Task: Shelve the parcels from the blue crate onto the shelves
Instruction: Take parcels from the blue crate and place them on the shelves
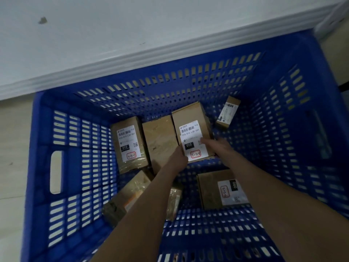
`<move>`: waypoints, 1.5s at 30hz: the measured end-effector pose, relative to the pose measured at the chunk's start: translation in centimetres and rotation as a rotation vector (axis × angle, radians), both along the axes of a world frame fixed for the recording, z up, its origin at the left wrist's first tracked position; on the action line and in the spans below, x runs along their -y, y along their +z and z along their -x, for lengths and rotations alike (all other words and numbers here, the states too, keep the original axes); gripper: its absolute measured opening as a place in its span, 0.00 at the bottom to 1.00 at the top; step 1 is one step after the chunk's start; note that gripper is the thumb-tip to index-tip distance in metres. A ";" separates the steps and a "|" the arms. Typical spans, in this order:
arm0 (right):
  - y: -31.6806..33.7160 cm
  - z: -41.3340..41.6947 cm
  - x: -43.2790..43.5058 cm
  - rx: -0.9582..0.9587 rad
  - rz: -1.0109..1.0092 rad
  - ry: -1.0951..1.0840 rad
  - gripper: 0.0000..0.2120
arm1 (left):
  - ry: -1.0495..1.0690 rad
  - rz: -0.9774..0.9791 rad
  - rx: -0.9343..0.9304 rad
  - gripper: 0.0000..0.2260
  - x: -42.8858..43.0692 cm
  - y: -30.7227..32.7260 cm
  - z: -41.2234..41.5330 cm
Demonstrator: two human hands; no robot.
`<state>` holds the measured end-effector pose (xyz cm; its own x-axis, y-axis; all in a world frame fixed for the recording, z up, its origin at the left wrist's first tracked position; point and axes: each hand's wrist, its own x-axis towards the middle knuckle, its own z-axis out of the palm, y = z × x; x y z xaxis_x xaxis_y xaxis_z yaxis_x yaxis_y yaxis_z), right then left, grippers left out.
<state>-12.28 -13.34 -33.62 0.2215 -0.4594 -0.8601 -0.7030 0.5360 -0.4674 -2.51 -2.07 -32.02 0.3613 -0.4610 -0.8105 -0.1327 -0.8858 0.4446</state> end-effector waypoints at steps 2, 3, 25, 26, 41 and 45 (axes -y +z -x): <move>0.3 0.1 -0.1 -0.001 0.012 0.029 0.25 | 0.062 0.007 -0.034 0.16 0.5 0.8 0.0; 0.7 0.1 -0.1 -0.013 0.048 0.048 0.25 | 0.095 0.010 -0.034 0.15 0.8 1.3 0.1; 41.9 -1.3 -8.5 0.248 -0.246 -0.001 0.31 | 0.467 0.079 0.122 0.19 -9.5 42.2 -5.9; 43.9 -1.7 -8.8 0.250 -0.228 0.025 0.31 | 0.488 0.107 0.115 0.18 -10.1 44.2 -6.2; 65.4 -4.0 -11.4 0.353 0.092 0.232 0.23 | 0.676 0.355 0.135 0.19 -14.0 66.1 -5.1; 68.5 -3.7 -11.9 0.376 0.113 0.250 0.23 | 0.708 0.395 0.170 0.18 -14.9 69.1 -4.3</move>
